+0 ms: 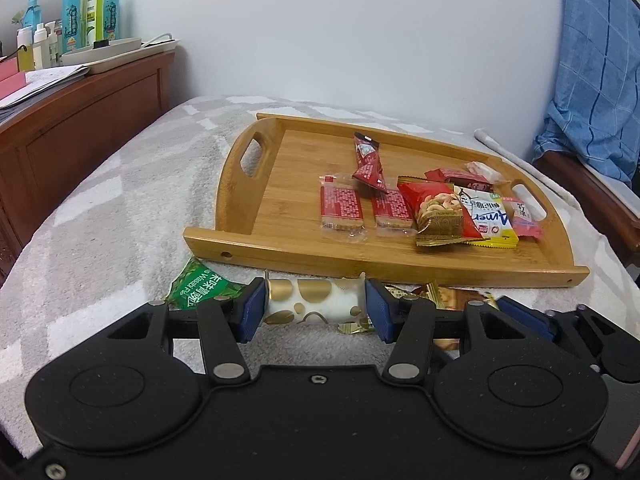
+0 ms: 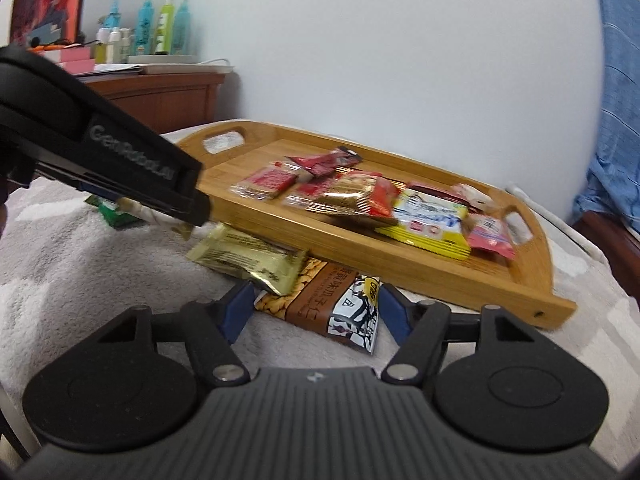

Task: Organize snacks
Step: 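Lift the white-gold roll with the left tool while the right tool grasps a brown chocolate bar, then carry the roll and the brown bar onto the tray with both tools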

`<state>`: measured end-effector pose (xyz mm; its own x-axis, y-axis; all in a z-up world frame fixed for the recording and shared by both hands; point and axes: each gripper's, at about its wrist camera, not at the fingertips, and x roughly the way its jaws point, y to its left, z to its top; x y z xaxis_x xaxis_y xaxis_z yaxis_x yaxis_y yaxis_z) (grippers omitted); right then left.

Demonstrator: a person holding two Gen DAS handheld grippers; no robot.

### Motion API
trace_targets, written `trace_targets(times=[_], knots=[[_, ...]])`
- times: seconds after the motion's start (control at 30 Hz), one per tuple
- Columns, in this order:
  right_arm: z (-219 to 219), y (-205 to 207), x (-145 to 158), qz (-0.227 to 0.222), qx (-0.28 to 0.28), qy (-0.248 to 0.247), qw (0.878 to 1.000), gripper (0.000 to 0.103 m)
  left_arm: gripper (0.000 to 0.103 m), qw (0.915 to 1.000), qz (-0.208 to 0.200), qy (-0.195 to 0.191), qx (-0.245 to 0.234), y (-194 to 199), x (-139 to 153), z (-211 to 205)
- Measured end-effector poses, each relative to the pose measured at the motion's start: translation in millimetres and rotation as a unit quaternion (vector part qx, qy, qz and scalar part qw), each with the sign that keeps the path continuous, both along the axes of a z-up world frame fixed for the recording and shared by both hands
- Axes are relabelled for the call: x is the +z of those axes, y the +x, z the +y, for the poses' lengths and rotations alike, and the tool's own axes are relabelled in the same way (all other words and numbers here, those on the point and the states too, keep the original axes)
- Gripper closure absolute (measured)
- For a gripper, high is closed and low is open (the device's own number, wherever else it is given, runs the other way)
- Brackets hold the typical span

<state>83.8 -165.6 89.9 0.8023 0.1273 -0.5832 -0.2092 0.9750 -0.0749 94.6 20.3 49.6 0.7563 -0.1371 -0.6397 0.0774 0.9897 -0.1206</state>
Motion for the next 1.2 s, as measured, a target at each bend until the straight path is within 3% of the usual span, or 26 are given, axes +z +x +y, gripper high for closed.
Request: trace_targets(times=[0.23, 0.77, 1.2], knots=[[-20.9, -6.8, 7.2, 0.005, -0.047, 0.023, 0.999, 0.034, 0.052, 1.0, -0.002, -0.005, -0.002, 0.6, 1.5, 1.5], [-34.7, -11.6, 26.5, -0.022, -0.06, 0.018, 0.998, 0.036, 0.052, 0.9998, -0.014, -0.008, -0.007, 13.6, 17.8, 3.2], [-76.9, 4.2, 45.6, -0.032, -0.115, 0.093, 0.989, 0.037, 0.053, 0.9998, -0.01, -0.015, -0.01, 34.5, 18.5, 0.0]])
